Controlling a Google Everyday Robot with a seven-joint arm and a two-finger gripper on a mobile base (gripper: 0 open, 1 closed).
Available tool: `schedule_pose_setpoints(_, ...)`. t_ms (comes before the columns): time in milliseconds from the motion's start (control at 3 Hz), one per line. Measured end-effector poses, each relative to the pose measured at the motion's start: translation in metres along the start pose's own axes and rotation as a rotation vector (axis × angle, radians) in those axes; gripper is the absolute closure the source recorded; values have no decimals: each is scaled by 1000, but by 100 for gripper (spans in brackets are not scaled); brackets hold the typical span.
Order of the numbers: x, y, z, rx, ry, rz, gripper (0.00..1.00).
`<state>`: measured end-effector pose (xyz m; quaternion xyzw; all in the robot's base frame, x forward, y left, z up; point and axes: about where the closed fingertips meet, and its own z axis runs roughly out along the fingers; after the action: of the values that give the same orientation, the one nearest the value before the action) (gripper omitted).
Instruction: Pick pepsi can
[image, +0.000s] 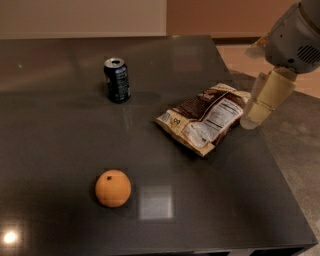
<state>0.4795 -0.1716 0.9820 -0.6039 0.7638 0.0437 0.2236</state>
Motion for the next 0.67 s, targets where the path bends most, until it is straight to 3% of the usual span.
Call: schedule_pose_setpoints(667, -72, -17, 39, -50, -139, -3, 0)
